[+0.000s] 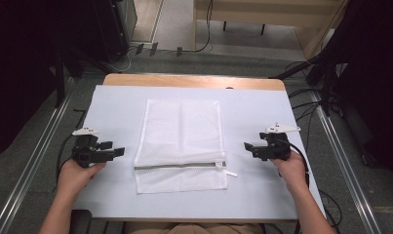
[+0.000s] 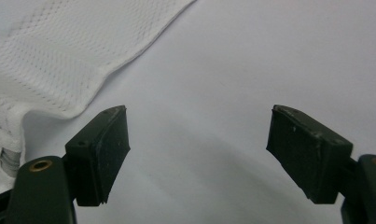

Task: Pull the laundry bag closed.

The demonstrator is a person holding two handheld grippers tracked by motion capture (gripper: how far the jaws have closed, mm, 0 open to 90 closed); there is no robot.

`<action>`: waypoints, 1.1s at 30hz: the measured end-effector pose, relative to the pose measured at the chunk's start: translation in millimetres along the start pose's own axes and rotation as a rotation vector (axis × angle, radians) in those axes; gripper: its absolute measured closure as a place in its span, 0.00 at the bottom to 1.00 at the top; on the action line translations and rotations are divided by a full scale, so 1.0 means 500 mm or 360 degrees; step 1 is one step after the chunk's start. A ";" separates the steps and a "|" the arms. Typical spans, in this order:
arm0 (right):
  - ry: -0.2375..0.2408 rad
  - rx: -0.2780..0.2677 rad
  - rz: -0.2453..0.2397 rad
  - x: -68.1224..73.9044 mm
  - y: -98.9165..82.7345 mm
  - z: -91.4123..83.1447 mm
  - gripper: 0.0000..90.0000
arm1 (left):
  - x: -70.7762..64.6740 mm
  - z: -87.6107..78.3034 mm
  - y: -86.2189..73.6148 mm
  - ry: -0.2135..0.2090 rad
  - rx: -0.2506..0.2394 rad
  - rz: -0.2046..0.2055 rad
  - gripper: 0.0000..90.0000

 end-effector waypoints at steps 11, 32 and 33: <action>-0.0009 0.0022 0.0015 -0.004 -0.002 0.004 0.25 | -0.002 0.004 0.000 0.0001 0.0022 0.0012 0.38; 0.0005 0.0053 0.0011 0.000 -0.003 0.009 0.25 | -0.004 0.010 -0.002 0.0006 0.0060 0.0019 0.38; 0.0005 0.0052 0.0010 0.000 -0.003 0.009 0.25 | -0.004 0.010 -0.002 0.0007 0.0053 0.0019 0.38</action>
Point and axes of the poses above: each handheld gripper's, and its own axes: z roughly forward along the jaws, y roughly out of its top, x roughly to its left, the point moved 2 cm from there along z, roughly forward along the jaws, and after that the axes turned 2 degrees about x, right-handed, at the moved point
